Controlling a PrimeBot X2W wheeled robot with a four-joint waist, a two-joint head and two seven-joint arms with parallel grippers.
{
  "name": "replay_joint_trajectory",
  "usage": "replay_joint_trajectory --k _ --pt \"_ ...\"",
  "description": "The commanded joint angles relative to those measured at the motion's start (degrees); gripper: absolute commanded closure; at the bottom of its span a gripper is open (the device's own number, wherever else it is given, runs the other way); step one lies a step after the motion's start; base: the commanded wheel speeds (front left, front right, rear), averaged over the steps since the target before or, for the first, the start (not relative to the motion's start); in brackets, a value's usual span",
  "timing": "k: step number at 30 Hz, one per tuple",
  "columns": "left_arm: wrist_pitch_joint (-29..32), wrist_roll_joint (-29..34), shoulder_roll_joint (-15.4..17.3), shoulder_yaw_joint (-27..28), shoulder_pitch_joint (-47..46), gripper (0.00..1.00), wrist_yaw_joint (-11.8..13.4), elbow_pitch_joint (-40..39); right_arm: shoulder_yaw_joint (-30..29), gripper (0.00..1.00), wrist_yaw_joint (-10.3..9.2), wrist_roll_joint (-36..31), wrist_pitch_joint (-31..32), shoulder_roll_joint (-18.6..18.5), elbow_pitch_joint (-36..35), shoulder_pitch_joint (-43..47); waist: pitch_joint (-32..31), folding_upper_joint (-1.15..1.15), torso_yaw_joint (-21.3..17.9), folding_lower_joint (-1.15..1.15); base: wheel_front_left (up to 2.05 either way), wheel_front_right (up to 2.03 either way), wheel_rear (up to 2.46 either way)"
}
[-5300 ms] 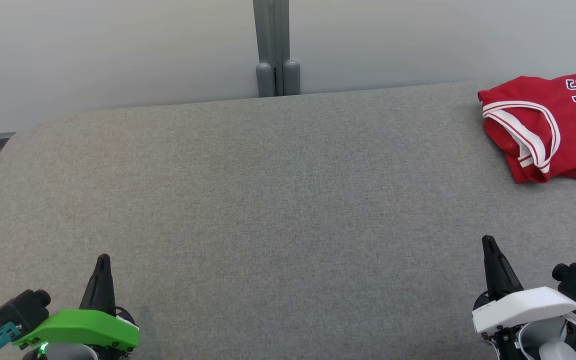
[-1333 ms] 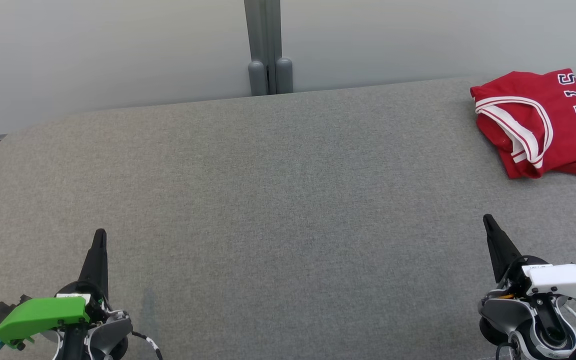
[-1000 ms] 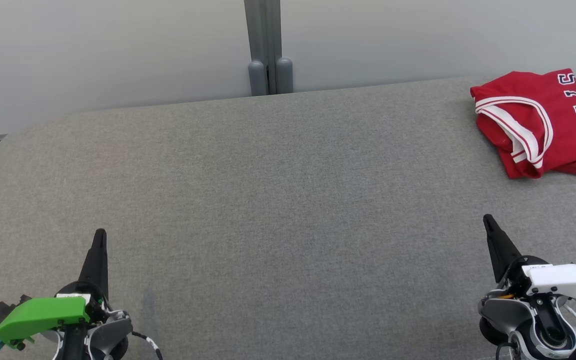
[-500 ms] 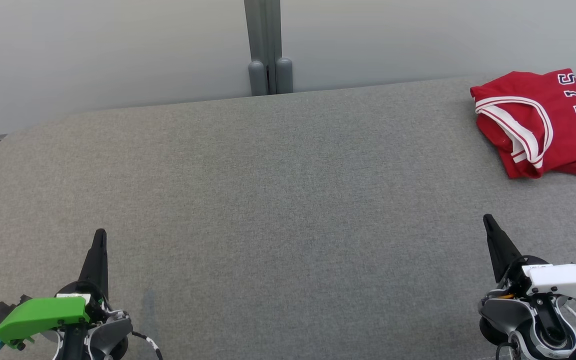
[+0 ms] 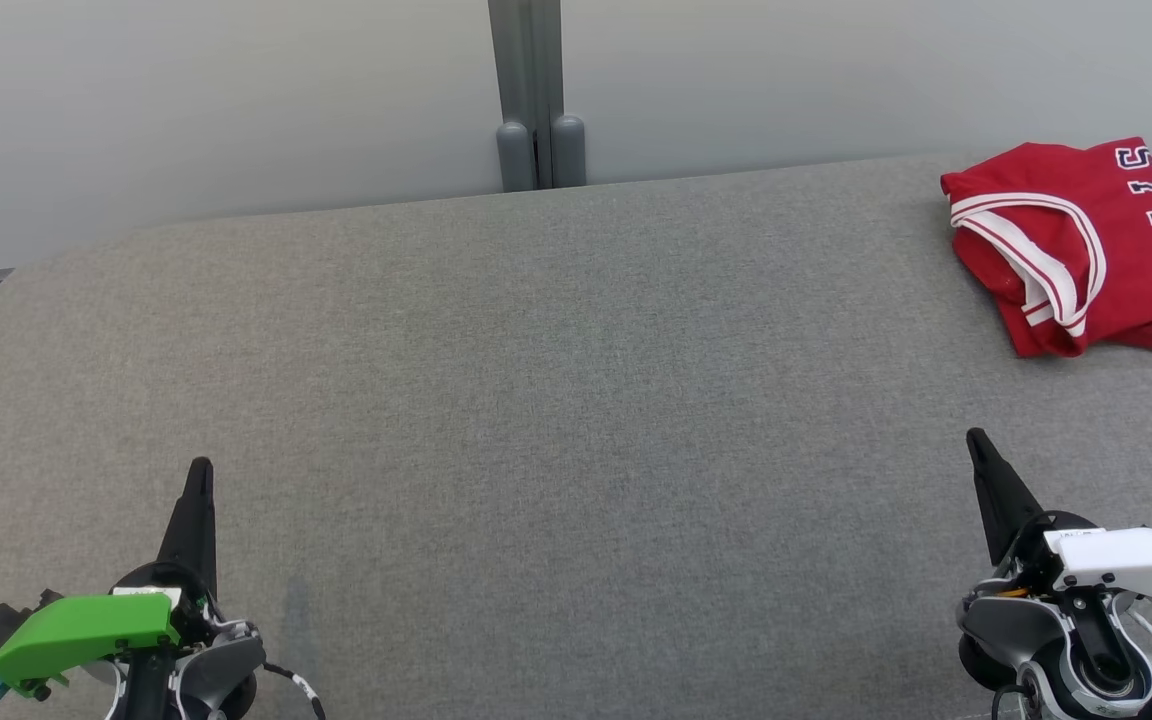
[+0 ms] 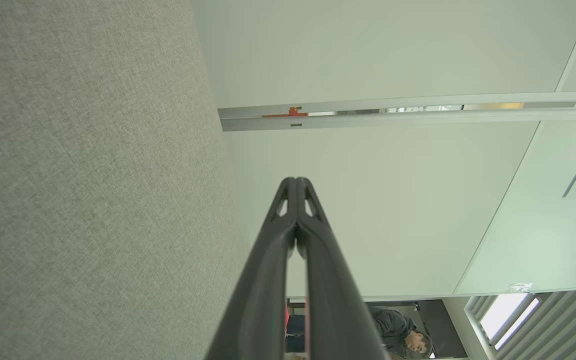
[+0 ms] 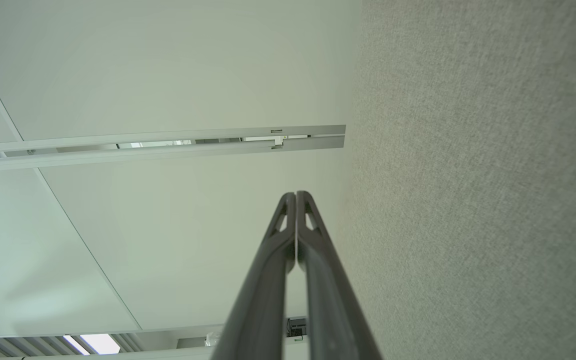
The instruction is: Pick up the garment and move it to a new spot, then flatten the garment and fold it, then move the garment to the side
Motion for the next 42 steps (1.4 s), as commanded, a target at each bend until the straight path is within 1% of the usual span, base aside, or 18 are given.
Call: replay_joint_trajectory --k 1,42 --pt "0.2 -0.2 0.0 0.1 -0.6 1.0 -0.3 0.1 -0.1 1.0 0.04 0.3 0.2 0.0 0.1 -0.3 0.0 0.0 0.0 0.0 0.0 0.0 0.0" --pt "0.2 -0.2 0.0 0.1 -0.6 1.0 -0.3 0.1 -0.1 1.0 0.04 0.3 0.2 0.0 0.1 -0.3 0.0 0.0 0.0 0.0 0.0 0.0 0.0"
